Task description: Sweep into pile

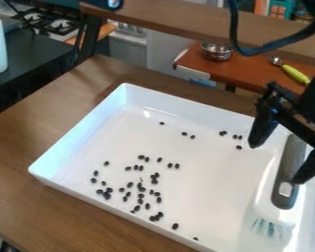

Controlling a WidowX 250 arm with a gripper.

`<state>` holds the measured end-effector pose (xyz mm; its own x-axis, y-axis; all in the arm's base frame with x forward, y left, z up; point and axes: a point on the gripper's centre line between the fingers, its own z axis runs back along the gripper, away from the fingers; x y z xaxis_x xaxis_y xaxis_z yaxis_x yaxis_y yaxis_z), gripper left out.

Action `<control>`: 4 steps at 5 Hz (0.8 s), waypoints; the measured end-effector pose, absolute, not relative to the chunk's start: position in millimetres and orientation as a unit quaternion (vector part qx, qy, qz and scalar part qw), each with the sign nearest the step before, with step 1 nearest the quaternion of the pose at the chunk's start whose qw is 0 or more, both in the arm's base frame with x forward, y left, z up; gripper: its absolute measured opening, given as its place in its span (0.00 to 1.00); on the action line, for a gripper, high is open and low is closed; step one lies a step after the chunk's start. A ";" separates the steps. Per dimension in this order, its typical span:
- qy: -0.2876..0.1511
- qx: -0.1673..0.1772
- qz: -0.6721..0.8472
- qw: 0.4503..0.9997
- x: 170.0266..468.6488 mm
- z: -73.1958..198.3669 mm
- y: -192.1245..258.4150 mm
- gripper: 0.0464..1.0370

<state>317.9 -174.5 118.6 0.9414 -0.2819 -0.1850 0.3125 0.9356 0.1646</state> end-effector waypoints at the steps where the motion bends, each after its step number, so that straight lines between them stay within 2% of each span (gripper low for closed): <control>1: 0.081 0.075 -0.152 0.982 323.0 120.0 -175.6 0.96; 2: 0.084 0.055 -0.153 0.983 324.9 117.1 -181.8 0.96; 3: 0.070 0.041 -0.143 0.986 329.9 116.0 -185.1 0.96; 4: 0.058 0.038 -0.135 0.988 331.1 103.0 -185.5 0.96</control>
<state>331.1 -185.5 103.0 0.9566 -0.2631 -0.1254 0.2719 0.9605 0.0588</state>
